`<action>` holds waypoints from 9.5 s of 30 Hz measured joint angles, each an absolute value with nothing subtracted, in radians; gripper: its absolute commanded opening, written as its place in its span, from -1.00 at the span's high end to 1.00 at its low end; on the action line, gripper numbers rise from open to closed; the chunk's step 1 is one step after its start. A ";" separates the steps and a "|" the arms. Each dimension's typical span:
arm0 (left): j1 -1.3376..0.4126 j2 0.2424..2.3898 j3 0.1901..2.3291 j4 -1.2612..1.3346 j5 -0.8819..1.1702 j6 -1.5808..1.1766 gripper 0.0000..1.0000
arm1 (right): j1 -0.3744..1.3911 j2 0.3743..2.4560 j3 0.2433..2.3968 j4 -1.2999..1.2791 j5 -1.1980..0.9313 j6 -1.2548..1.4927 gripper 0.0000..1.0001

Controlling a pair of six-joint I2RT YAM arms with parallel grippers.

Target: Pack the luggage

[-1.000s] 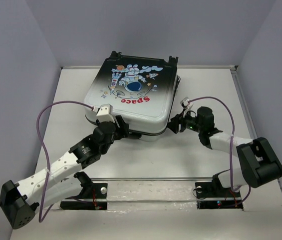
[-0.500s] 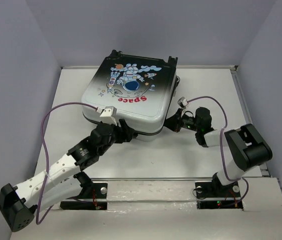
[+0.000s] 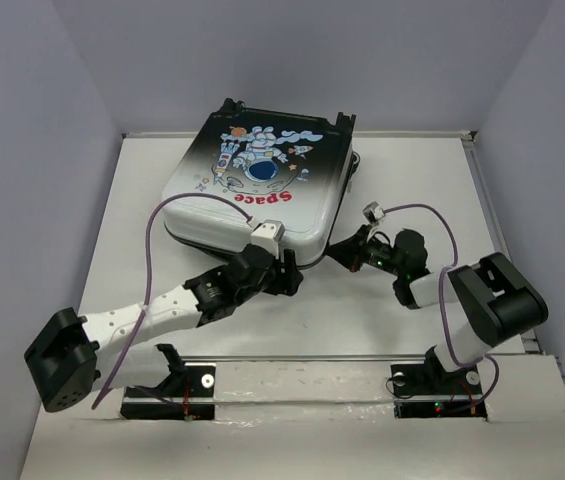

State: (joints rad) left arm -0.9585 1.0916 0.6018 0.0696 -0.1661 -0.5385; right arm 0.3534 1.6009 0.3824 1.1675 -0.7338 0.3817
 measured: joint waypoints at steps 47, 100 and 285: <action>0.130 1.086 1.050 -0.096 0.019 -0.487 -0.98 | 1.069 1.254 0.348 0.686 0.282 0.625 0.86; -0.209 0.957 0.707 0.078 0.225 -0.545 -0.98 | 0.182 1.368 1.188 -0.139 -0.061 0.419 -1.00; 0.050 1.774 1.141 0.471 0.405 -1.019 0.88 | 1.289 1.301 0.347 0.730 0.371 0.659 0.86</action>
State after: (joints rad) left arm 0.0498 1.7741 1.1412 0.4709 0.4046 -1.0195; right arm 1.2888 1.3014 0.3470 0.7300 0.3710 0.6594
